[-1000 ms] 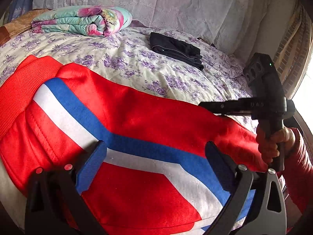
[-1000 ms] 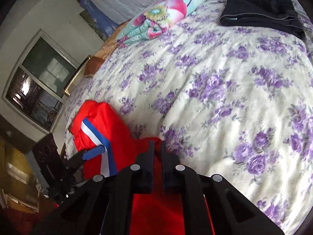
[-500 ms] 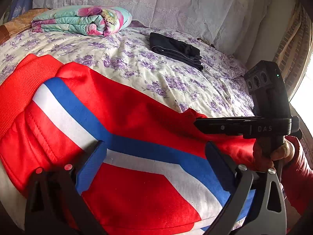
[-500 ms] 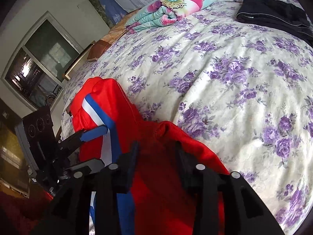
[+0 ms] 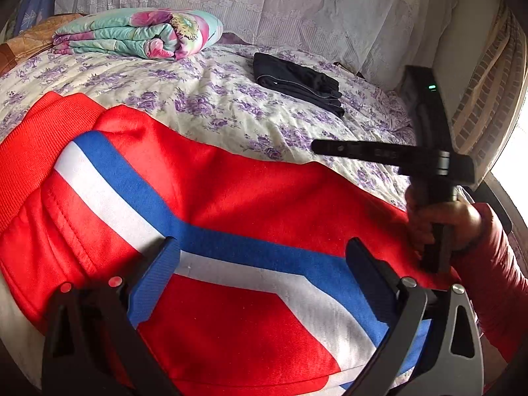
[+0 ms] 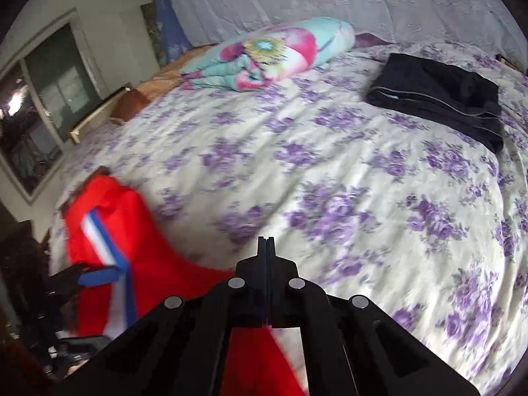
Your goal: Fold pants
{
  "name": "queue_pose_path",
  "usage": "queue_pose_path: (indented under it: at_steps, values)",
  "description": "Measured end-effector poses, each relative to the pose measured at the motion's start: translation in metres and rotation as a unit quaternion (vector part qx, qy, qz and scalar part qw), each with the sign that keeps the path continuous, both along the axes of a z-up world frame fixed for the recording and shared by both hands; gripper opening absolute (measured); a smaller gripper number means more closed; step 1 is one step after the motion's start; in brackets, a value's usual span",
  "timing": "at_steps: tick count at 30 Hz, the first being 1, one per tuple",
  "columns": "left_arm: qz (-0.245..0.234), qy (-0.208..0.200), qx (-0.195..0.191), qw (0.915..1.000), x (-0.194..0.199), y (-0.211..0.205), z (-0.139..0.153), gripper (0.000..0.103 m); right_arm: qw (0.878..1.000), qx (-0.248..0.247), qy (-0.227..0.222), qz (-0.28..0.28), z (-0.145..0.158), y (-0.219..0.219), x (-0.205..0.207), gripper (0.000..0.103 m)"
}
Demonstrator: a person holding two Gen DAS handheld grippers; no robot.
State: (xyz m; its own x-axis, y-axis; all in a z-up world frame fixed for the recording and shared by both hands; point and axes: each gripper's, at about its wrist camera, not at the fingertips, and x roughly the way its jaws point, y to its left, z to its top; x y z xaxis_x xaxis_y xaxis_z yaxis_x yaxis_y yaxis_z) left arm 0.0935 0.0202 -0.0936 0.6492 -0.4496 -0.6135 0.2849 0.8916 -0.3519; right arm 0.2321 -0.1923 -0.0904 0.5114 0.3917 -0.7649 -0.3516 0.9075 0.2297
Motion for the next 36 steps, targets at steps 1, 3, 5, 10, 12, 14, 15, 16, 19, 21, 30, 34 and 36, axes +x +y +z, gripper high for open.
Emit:
queue_pose_path:
  at_steps: [1,3,5,10,12,14,15,16,19,21,30,34,36]
  values:
    - [0.0,0.0,0.001,1.0,0.0,0.0,0.0,0.098,0.999,0.026,0.018,-0.007,-0.01,-0.008,0.005,0.0]
    - [0.0,0.0,0.001,1.0,0.0,0.0,0.0,0.098,0.998,0.053,0.004,-0.031,0.0,-0.022,0.001,0.0]
    - [0.0,0.0,-0.002,1.0,0.0,0.0,0.0,0.098,0.997,0.053,-0.042,-0.04,0.025,-0.026,-0.016,0.0]
    - [0.003,-0.004,-0.014,0.9999,0.001,0.003,0.002,0.098,0.995,0.016,-0.066,0.07,0.047,0.022,-0.071,0.004]
    - [0.007,0.0,-0.008,0.9999,0.003,0.002,0.002,0.098,0.994,-0.021,-0.03,0.101,0.02,0.044,-0.073,0.024]
    - [0.017,0.002,-0.002,0.9999,0.003,0.003,0.003,0.098,0.994,-0.005,-0.014,0.105,-0.006,0.044,-0.067,0.028]
    - [0.032,0.002,0.004,0.9995,0.003,0.006,0.005,0.098,0.995,0.021,0.006,0.095,-0.004,0.038,-0.061,0.026]
    - [0.048,0.0,0.005,0.9988,0.001,0.009,0.01,0.098,0.997,0.035,0.009,0.069,0.002,0.031,-0.06,0.026]
    - [0.054,-0.024,-0.009,0.9982,0.001,0.02,0.039,0.098,0.996,0.064,-0.056,0.036,0.03,0.014,-0.083,0.049]
    - [0.063,-0.04,0.006,0.9972,0.01,0.024,0.055,0.098,0.995,0.059,-0.073,0.043,0.039,0.013,-0.097,0.066]
    - [0.114,-0.03,0.243,0.9629,0.055,-0.009,0.008,0.098,0.994,0.067,-0.071,-0.044,0.026,-0.026,-0.117,0.083]
    - [0.07,-0.048,0.091,0.9923,0.018,0.002,0.036,0.098,0.984,0.128,-0.113,-0.059,0.052,-0.061,-0.176,0.083]
    - [0.008,-0.038,0.033,0.9987,0.003,-0.012,0.046,0.098,0.982,0.123,-0.115,-0.083,0.054,-0.081,-0.208,0.088]
